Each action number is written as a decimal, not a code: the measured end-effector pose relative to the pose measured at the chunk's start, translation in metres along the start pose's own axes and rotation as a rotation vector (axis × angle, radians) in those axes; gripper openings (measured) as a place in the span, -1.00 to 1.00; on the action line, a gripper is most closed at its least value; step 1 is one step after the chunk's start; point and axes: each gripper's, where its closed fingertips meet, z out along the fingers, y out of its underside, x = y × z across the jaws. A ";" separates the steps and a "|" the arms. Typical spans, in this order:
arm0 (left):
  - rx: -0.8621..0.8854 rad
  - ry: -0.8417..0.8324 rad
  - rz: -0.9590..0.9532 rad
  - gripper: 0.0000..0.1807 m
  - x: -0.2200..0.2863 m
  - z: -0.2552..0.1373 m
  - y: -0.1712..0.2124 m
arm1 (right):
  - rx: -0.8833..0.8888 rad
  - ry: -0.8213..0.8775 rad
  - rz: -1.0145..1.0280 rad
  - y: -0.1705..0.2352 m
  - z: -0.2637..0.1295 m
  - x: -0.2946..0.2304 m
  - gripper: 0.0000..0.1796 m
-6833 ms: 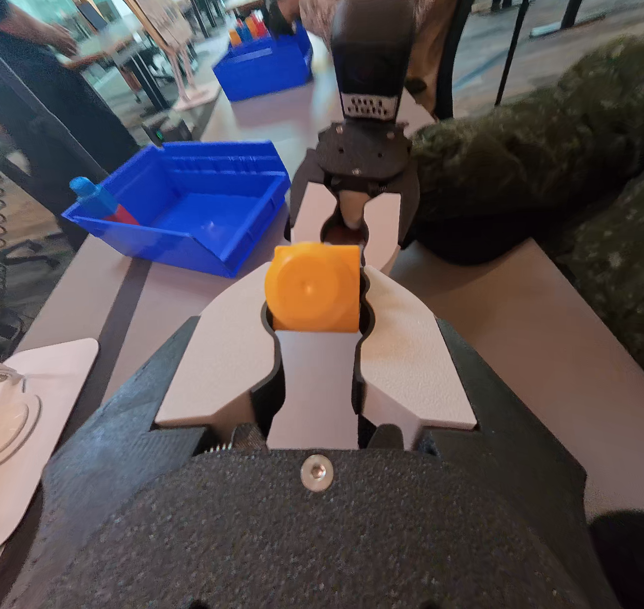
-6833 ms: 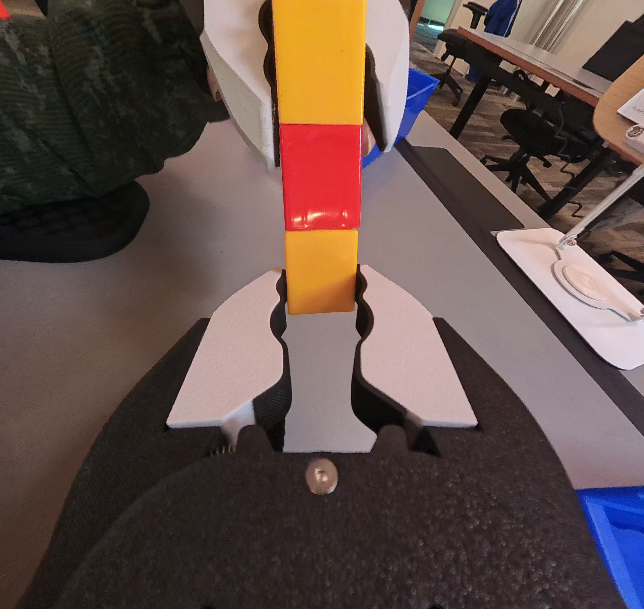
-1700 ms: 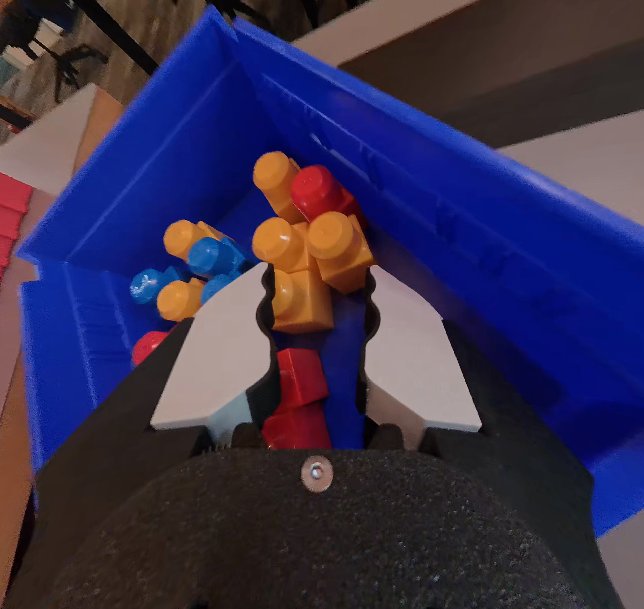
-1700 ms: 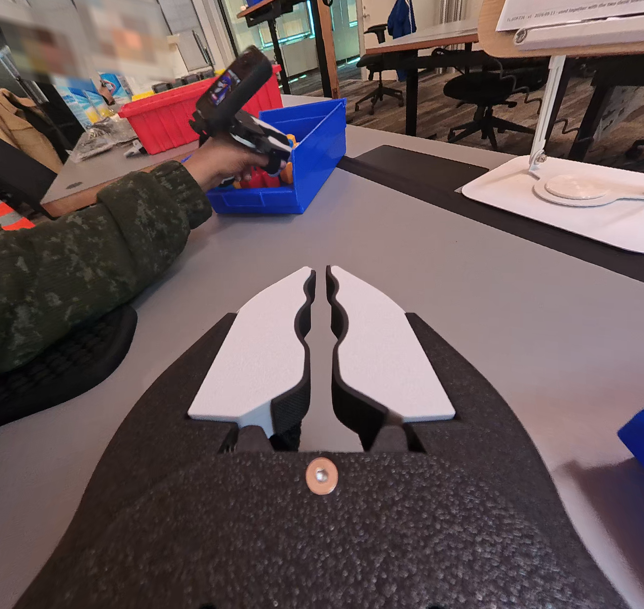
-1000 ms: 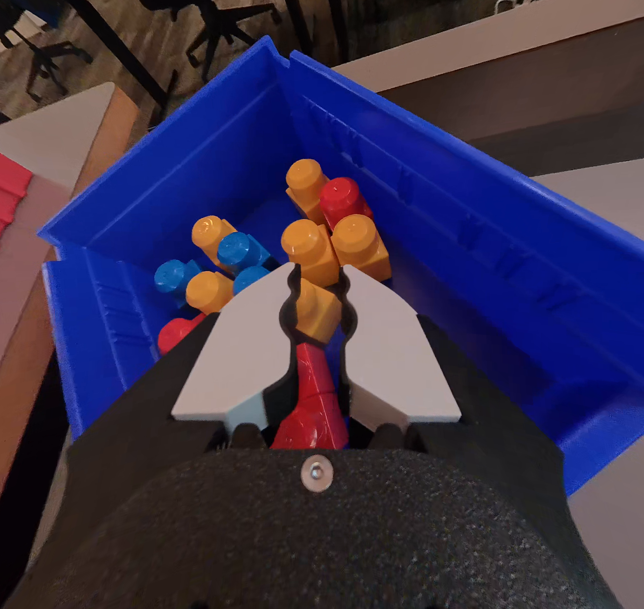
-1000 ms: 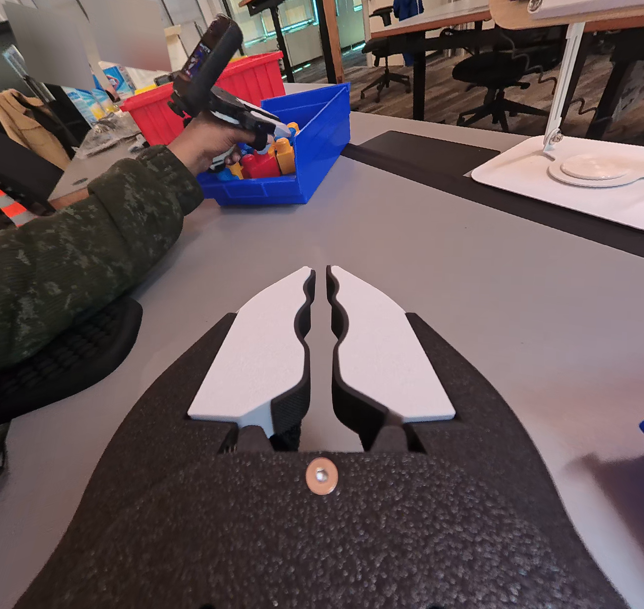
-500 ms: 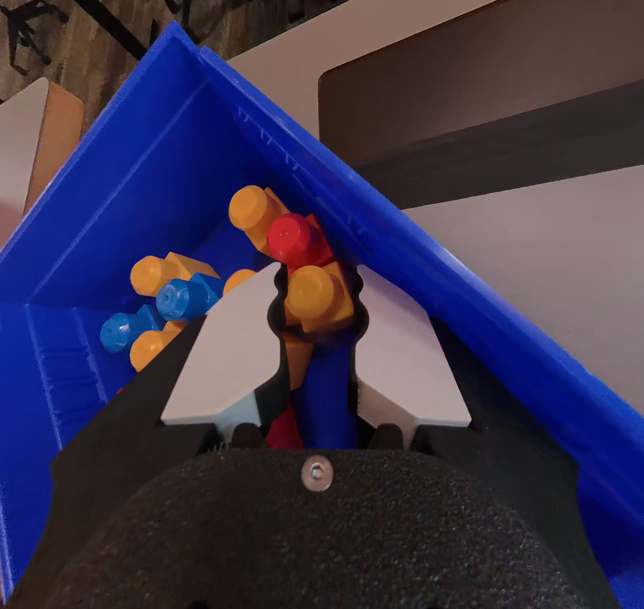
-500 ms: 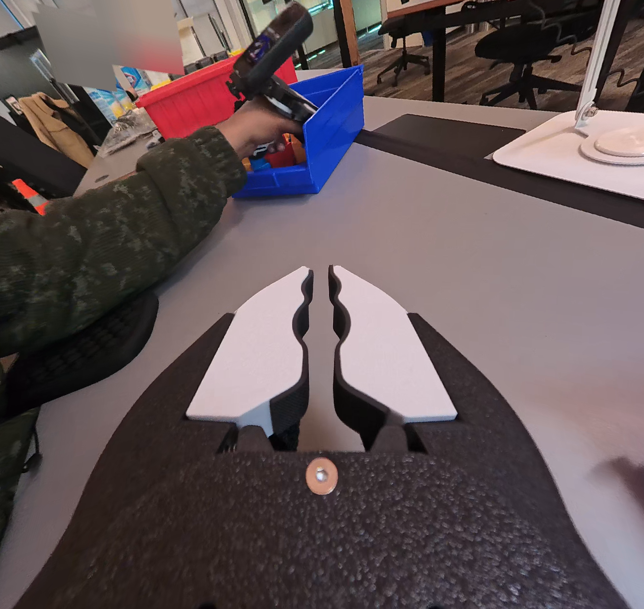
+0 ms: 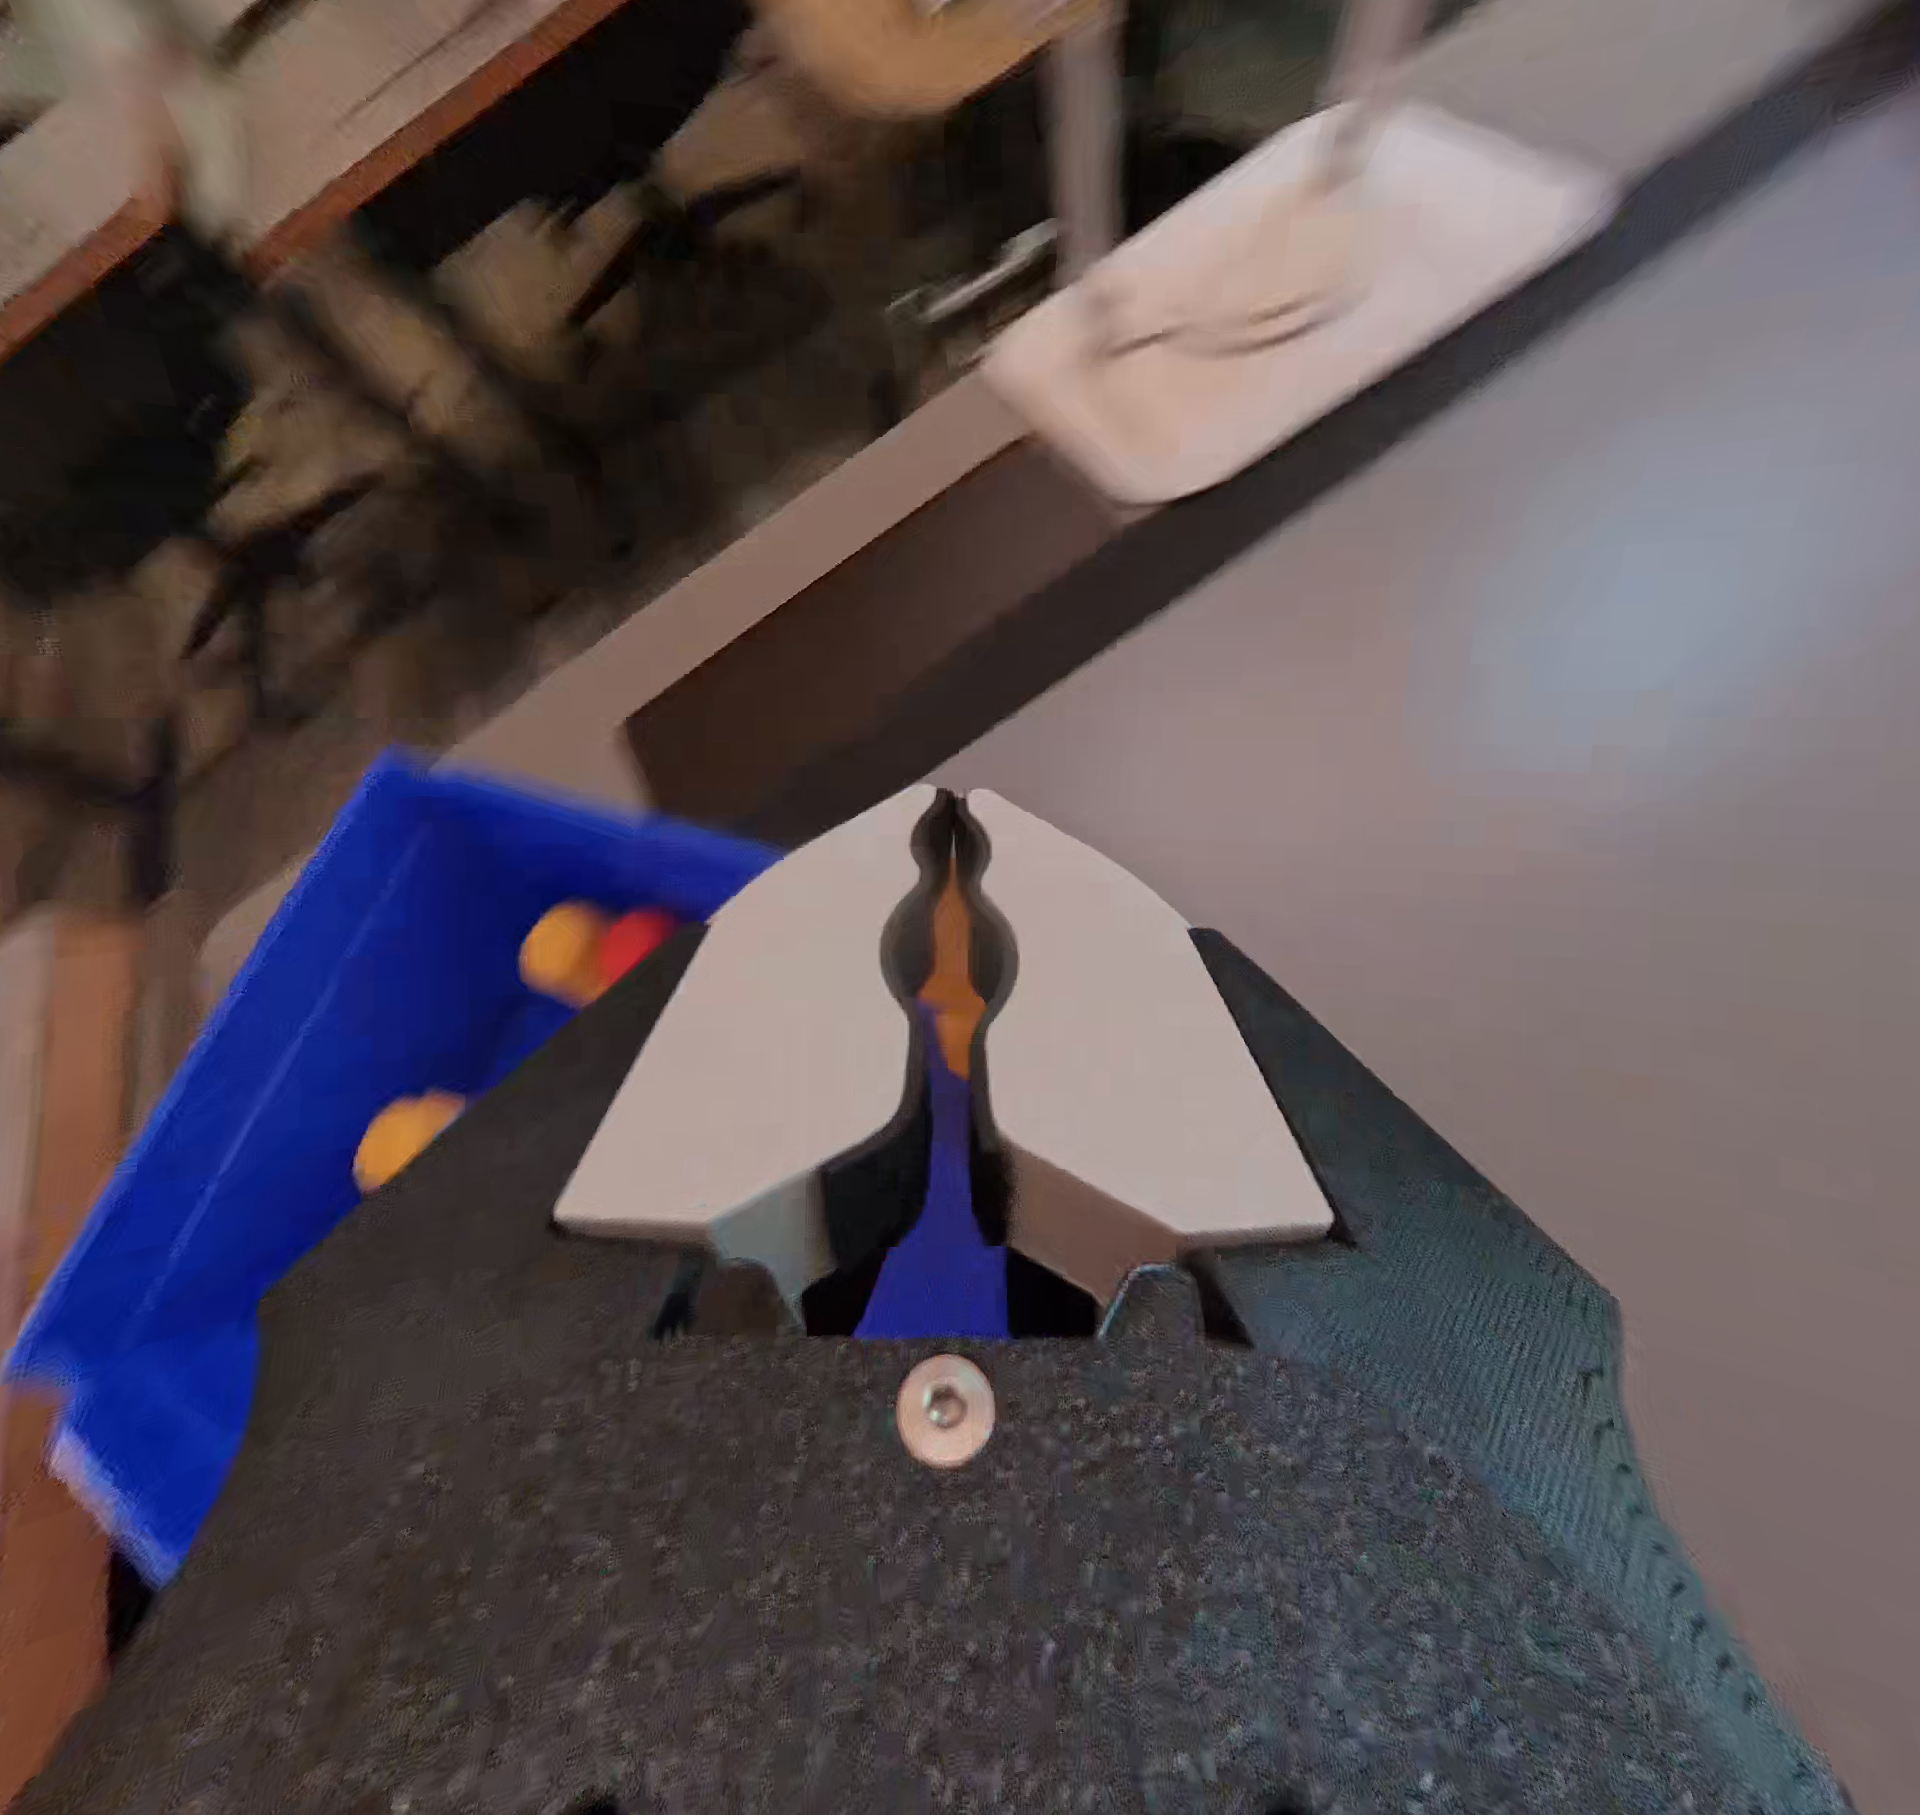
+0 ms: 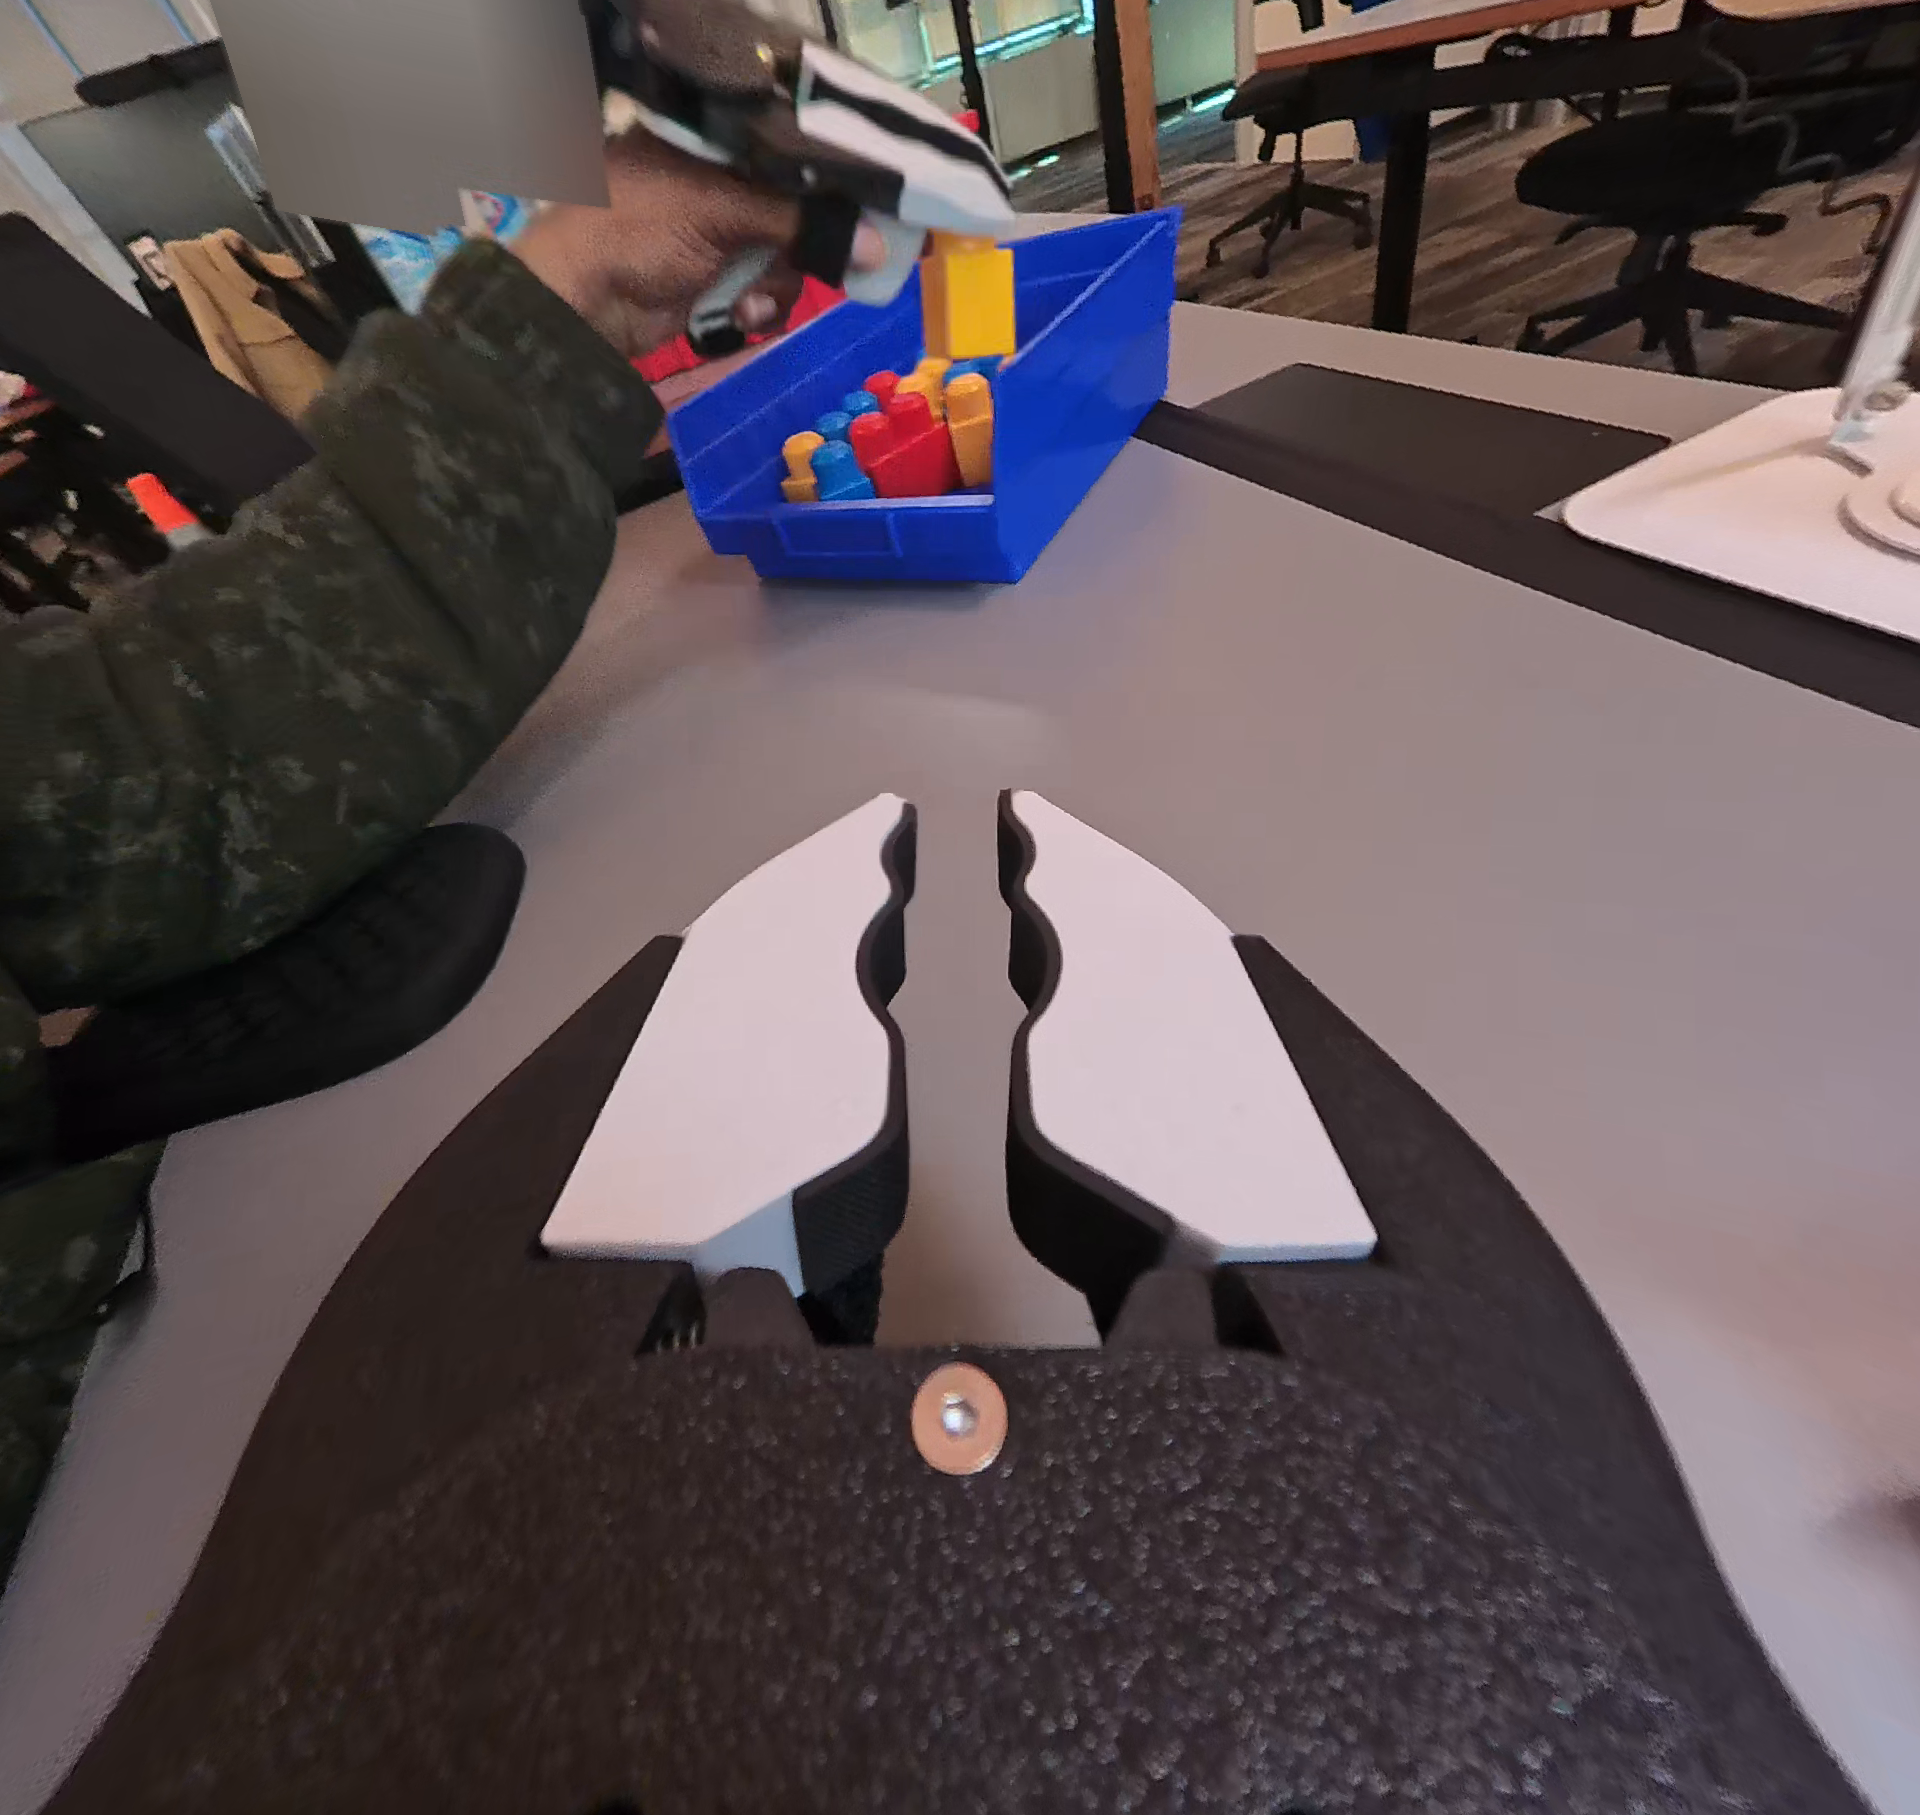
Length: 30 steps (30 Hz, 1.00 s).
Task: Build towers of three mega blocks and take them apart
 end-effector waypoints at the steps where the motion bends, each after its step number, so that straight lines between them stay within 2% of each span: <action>1: 0.069 0.125 0.081 -1.00 0.032 -0.012 -0.019 | 0.000 -0.015 -0.013 0.000 0.001 -0.003 -0.80; 3: 0.161 0.330 0.201 -1.00 0.092 -0.031 -0.038 | -0.009 -0.029 -0.056 0.000 0.004 -0.009 -0.74; 4: 0.130 0.354 0.258 -1.00 0.109 -0.031 -0.035 | -0.021 -0.022 -0.082 0.002 0.005 -0.011 -0.73; 6: 0.089 0.354 0.348 -1.00 0.125 -0.022 -0.026 | -0.054 -0.003 -0.127 0.009 0.007 -0.012 -0.71; 8: 0.075 0.452 0.316 -1.00 0.145 -0.020 -0.018 | -0.099 0.015 -0.160 0.018 0.008 -0.011 -0.70; 12: 0.023 0.469 0.363 -1.00 0.161 -0.013 -0.002 | -0.226 0.017 -0.184 0.038 0.009 -0.005 -0.60; 15: 0.045 0.494 0.355 -1.00 0.171 -0.014 -0.006 | -0.360 -0.009 -0.204 0.061 0.007 -0.004 -0.56; 20: 0.168 0.609 0.382 -1.00 0.209 -0.035 -0.033 | -0.235 0.064 -0.219 0.028 -0.006 0.005 -0.57; 25: 0.231 0.870 0.490 -0.89 0.296 -0.075 -0.047 | -0.068 0.156 -0.148 -0.002 -0.029 0.030 -0.58; 27: 0.180 1.018 0.567 -0.73 0.346 -0.093 -0.035 | -0.033 0.204 -0.119 -0.005 -0.036 0.044 -0.59; 30: 0.118 1.156 0.805 -0.45 0.412 -0.105 0.002 | -0.026 0.263 -0.092 0.000 -0.043 0.062 -0.60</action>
